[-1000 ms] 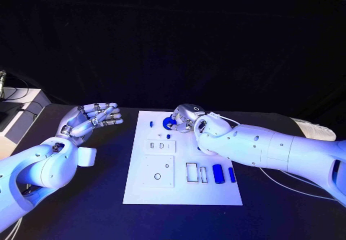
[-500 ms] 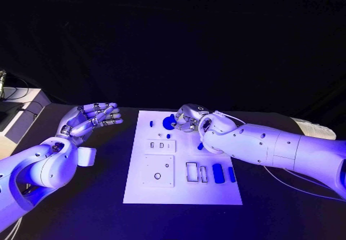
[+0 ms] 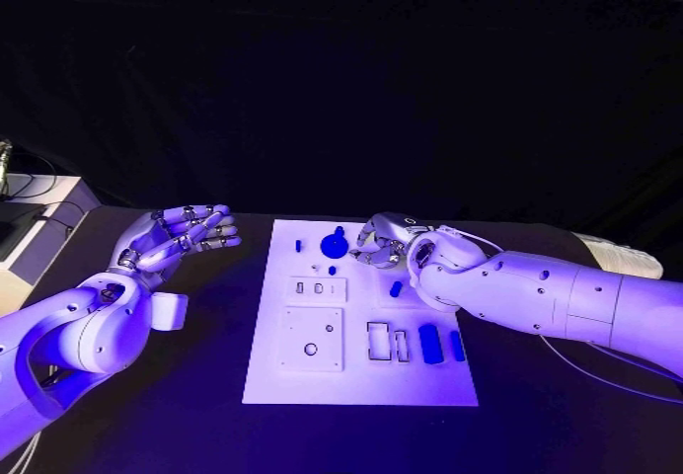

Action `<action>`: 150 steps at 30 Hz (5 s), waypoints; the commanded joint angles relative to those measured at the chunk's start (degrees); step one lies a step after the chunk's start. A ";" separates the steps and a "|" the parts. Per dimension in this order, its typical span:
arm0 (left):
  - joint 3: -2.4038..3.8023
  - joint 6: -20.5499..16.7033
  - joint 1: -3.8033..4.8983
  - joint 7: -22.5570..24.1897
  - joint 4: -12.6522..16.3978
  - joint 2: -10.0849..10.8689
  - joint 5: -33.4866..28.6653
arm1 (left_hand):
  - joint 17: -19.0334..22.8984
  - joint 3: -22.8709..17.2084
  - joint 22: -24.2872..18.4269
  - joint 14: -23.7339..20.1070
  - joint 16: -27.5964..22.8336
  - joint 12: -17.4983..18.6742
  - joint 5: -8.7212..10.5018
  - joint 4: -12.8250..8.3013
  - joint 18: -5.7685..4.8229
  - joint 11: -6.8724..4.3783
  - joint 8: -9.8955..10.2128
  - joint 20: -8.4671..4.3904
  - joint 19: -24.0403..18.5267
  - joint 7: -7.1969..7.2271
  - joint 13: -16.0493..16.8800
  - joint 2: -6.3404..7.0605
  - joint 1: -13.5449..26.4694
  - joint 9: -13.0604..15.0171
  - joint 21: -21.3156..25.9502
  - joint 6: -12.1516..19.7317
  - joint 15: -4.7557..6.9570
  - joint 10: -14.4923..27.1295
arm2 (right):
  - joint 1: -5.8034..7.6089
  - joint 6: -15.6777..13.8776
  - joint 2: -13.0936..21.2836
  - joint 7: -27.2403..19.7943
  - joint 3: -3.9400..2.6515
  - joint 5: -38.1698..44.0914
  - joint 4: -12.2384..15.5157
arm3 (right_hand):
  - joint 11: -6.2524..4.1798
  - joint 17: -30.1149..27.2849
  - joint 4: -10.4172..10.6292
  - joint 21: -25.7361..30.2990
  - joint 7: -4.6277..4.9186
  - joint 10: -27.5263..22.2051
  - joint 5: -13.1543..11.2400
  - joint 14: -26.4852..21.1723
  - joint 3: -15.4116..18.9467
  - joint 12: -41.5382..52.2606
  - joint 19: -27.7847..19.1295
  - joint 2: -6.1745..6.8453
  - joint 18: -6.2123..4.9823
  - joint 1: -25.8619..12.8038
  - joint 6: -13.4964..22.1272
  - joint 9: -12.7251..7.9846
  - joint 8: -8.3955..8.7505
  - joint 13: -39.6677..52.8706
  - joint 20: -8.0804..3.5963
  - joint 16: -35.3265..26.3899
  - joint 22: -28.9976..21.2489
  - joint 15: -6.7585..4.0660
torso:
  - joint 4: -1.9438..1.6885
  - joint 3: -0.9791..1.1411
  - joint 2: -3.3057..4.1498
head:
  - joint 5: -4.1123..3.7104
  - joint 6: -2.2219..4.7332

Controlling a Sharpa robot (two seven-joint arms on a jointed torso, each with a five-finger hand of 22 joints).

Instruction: Assemble the parts on the task board

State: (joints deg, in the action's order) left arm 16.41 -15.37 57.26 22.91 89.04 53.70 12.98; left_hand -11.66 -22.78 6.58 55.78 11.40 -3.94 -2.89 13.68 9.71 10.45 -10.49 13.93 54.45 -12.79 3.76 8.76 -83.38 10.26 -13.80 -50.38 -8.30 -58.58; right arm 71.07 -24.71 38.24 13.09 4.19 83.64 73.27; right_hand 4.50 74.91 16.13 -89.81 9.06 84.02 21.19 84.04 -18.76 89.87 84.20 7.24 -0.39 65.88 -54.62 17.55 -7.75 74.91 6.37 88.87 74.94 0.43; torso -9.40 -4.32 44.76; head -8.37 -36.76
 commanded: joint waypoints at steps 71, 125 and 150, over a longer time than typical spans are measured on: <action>0.05 1.65 -1.66 0.90 -0.90 -0.16 0.50 | -0.18 -0.55 -0.07 -0.38 -0.43 0.27 0.02 -0.49 0.68 0.24 0.23 0.04 0.22 -0.79 -0.05 0.41 0.06 -0.10 -0.36 -0.14 -0.08 0.18 | 0.36 9.19 12.20 -19.95 -0.47 -16.21 -8.69 | 0.81 12.67 -9.25 -0.19 1.05 5.95 -6.00 5.37 0.03 0.09 5.80 6.68 0.39 15.07 1.27 -0.44 2.17 15.06 0.68 0.49 15.06 0.66 | 0.40 0.06 0.00 | -2.33 -0.38; 0.05 1.53 -1.73 0.70 -1.11 -0.12 0.49 | -0.28 -0.71 -0.09 -0.40 -0.53 0.28 0.02 -0.71 0.68 0.25 0.30 0.04 0.19 -0.82 -0.06 0.43 0.04 -0.16 -0.39 -0.22 -0.08 0.17 | -0.53 3.58 11.13 -19.70 -0.48 -20.54 -8.21 | -2.07 13.16 -8.44 -0.19 -2.18 5.98 -7.20 5.50 -8.19 0.13 5.80 1.33 0.39 14.11 -6.42 1.82 -3.63 15.09 -1.68 0.59 15.06 -1.99 | 0.42 0.01 -0.07 | -2.24 -0.57; 0.05 1.60 -1.73 0.46 -0.82 0.01 0.43 | -0.35 -0.82 -0.11 -0.42 -0.61 0.29 0.02 -0.79 0.67 0.28 0.37 0.04 0.17 -0.84 -0.06 0.40 0.11 -0.21 -0.41 -0.24 -0.09 0.21 | -0.44 -6.76 9.78 -0.99 -0.66 -11.38 13.11 | -2.25 12.67 -9.16 -0.19 -2.32 5.98 -6.68 5.39 -8.61 0.13 5.80 2.04 0.39 13.33 -6.23 2.34 -4.41 15.09 -1.98 0.44 15.06 -2.19 | 0.38 -0.07 -0.15 | -1.05 -1.03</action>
State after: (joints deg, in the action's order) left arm 16.41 -14.65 55.53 22.98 87.99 53.78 13.34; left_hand -11.96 -23.41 6.52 55.78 10.97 -3.94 -2.89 13.04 9.71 10.66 -10.49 13.93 54.46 -12.79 3.73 8.76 -83.38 10.10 -14.02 -50.38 -8.30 -58.36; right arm 70.78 -28.22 48.24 5.99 3.53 67.26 85.57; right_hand 2.65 74.90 7.01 -89.81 7.68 84.02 14.42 83.94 -27.20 89.65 84.00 9.11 -0.39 79.82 -60.00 18.30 -10.23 74.90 4.93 89.09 74.92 -1.33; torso -9.03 -4.35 44.58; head -9.57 -37.71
